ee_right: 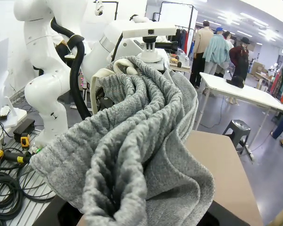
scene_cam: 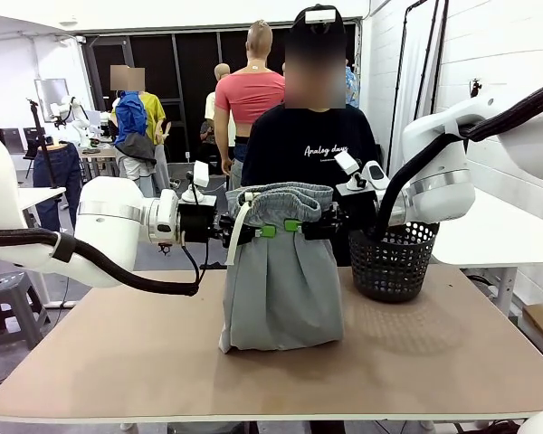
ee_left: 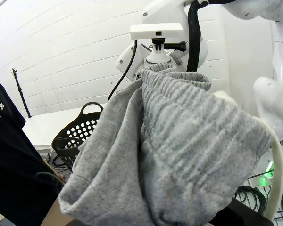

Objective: Fold the training pants.
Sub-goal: Fold the Training pants in half.

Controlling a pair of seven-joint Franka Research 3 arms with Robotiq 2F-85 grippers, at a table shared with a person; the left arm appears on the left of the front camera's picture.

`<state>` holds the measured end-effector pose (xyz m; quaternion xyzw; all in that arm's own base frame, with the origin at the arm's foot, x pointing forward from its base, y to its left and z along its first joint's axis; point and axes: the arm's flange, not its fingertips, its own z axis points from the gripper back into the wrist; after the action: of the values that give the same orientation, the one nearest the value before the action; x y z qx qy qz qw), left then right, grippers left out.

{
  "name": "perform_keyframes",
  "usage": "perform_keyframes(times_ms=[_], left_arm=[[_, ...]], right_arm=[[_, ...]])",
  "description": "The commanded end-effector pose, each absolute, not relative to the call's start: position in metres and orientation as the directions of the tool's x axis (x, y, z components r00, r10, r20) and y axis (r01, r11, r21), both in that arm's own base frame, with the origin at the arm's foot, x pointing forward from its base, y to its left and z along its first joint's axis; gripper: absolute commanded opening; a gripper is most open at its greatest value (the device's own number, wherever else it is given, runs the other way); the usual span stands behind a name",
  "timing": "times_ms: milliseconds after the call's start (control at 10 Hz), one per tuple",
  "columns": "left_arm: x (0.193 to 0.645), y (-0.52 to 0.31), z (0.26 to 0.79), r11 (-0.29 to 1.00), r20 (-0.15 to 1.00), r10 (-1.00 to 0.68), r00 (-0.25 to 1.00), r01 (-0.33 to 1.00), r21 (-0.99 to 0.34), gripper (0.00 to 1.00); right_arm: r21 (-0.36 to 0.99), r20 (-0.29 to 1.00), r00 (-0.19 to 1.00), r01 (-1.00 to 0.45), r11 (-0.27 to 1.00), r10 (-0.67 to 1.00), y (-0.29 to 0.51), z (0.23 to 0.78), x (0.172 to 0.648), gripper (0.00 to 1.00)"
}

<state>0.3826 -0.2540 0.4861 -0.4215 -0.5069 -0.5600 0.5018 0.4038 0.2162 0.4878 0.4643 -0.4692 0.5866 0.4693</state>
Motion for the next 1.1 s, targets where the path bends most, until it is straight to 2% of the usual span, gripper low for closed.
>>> perform_keyframes(times_ms=[0, 1000], left_arm=[[0.3815, -0.2543, 0.4894, 0.025, 0.979, -0.140, -0.149, 0.988, 0.154, 0.00], [0.3815, -0.2543, 0.4894, 0.025, 0.979, -0.140, -0.149, 0.988, 0.154, 0.00]], right_arm=[[-0.109, 0.987, -0.120, -0.988, -0.113, 0.103, 0.2153, 0.4872, 0.4004, 0.00], [-0.109, 0.987, -0.120, -0.988, -0.113, 0.103, 0.2153, 0.4872, 0.4004, 0.00]])
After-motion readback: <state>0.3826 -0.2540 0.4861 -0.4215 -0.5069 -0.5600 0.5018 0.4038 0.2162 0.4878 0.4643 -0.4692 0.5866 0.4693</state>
